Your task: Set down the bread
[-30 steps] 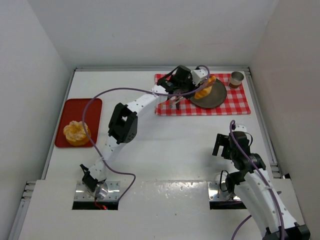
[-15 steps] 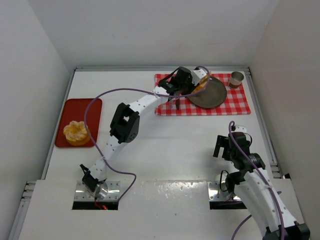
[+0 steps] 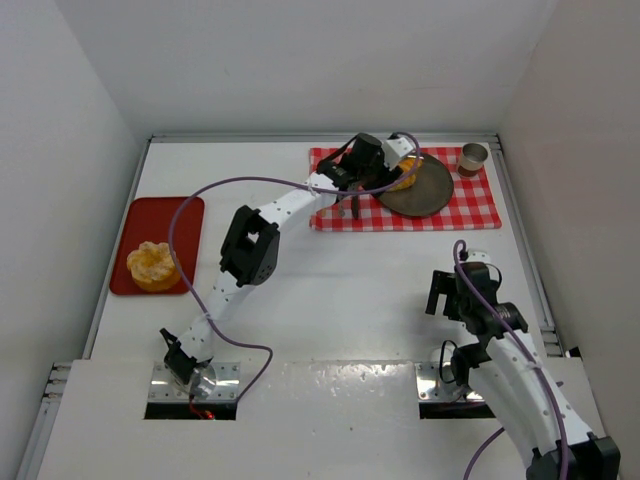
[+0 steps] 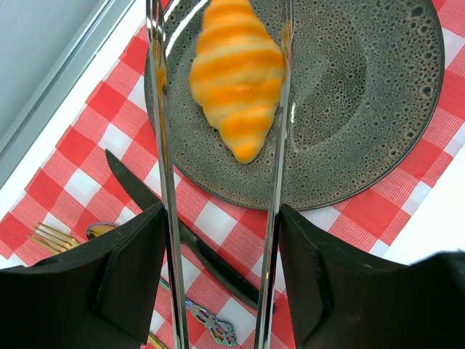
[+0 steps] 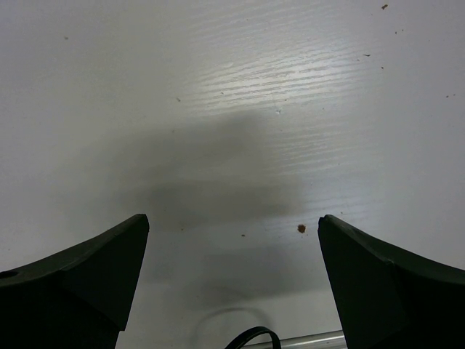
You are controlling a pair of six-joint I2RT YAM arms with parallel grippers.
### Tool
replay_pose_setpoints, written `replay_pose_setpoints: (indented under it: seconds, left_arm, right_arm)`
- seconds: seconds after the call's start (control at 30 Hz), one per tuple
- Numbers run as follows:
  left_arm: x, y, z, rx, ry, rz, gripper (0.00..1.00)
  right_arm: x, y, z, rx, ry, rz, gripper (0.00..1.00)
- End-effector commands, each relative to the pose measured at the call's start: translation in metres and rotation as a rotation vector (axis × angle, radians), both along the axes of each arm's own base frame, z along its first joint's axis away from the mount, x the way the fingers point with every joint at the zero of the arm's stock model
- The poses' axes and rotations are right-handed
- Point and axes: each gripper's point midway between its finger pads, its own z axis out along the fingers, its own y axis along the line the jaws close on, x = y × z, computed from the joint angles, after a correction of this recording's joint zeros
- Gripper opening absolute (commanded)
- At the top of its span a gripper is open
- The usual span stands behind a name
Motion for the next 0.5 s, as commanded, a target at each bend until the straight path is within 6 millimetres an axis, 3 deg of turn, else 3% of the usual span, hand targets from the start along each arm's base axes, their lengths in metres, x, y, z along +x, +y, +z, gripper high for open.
replay_pose_setpoints:
  seconds: [0.0, 0.13, 0.2, 0.27, 0.3, 0.33, 0.43, 0.47]
  left_arm:
    - [0.012, -0.004, 0.042, -0.091, -0.068, 0.006, 0.65]
    - [0.018, 0.002, 0.079, -0.151, -0.099, 0.009, 0.65]
    - [0.017, 0.015, 0.107, -0.186, -0.091, 0.006, 0.64]
    - [0.011, 0.029, 0.117, -0.176, -0.058, 0.0, 0.64]
    - [0.013, 0.044, 0.123, -0.17, -0.046, 0.013, 0.62]
    - [0.007, 0.057, 0.146, -0.174, -0.06, 0.009, 0.62]
    - [0.0, 0.118, 0.141, -0.083, 0.02, 0.076, 0.6]
    - [-0.013, 0.145, 0.159, -0.057, 0.024, 0.106, 0.59]
  right_arm:
    - [0.013, 0.0, 0.009, 0.0, -0.047, -0.004, 1.0]
    - [0.015, 0.001, 0.01, 0.003, -0.043, 0.001, 1.0]
    - [0.017, 0.003, 0.012, 0.004, -0.052, 0.011, 1.0]
    - [0.02, 0.005, 0.013, 0.011, -0.056, 0.029, 1.0]
    - [0.025, 0.006, 0.016, 0.001, -0.068, 0.057, 1.0]
    - [0.03, 0.012, 0.019, 0.016, -0.084, 0.085, 1.0]
    - [0.042, 0.023, 0.024, 0.042, -0.092, 0.156, 1.0]
    - [0.047, 0.029, 0.028, 0.053, -0.109, 0.193, 1.0]
